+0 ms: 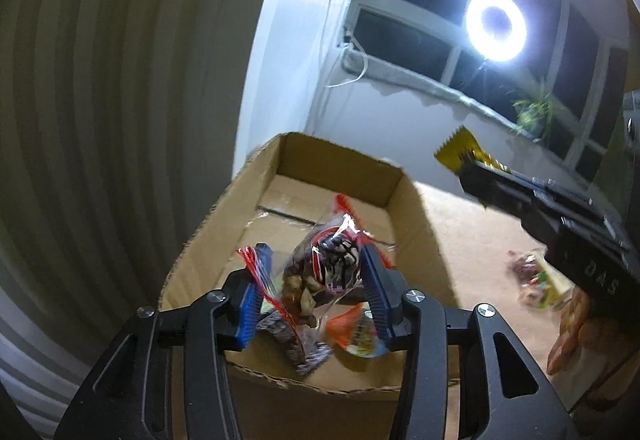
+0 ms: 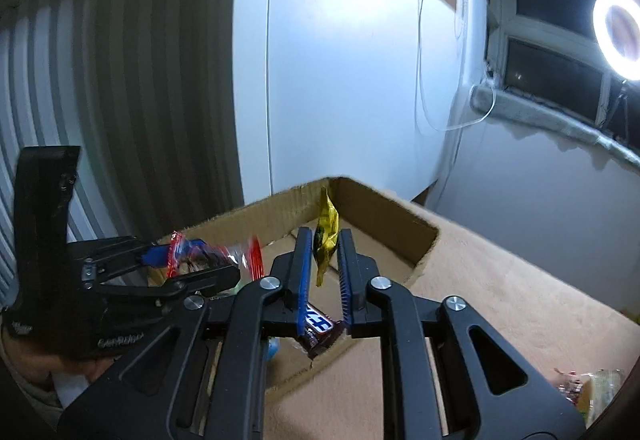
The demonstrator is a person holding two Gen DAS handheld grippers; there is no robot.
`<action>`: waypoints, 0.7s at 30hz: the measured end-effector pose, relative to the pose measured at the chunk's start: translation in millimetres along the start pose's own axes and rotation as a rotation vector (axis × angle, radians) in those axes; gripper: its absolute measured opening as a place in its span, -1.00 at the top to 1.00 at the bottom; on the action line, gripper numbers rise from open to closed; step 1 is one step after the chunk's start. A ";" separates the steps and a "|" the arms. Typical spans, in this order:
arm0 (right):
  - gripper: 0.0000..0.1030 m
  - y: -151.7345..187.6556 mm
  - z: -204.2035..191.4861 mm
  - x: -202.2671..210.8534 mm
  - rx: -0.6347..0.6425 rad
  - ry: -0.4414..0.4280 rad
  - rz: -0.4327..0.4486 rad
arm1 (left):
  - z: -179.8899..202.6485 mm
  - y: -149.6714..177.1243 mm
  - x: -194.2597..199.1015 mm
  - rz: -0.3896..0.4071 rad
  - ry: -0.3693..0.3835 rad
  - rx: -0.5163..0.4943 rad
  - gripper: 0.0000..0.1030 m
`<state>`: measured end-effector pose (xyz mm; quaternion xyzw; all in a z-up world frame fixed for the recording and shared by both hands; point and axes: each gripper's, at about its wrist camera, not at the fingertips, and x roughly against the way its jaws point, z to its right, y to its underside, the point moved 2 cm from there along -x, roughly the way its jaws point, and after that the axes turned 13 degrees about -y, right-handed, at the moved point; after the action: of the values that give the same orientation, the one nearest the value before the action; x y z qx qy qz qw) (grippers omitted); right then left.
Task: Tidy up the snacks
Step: 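Carry the yellow packet and candy bag into the box and open both grippers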
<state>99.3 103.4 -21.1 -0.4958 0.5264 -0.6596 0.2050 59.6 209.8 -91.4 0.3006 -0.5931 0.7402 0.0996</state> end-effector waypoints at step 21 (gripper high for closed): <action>-0.44 36.4 -9.1 83.9 -0.070 0.079 0.104 | 1.3 1.2 53.4 0.064 -0.043 0.007 -0.52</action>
<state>46.6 28.2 -16.6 -0.4483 0.5816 -0.6484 0.2006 16.7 197.1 -62.2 0.2978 -0.6017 0.7385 0.0618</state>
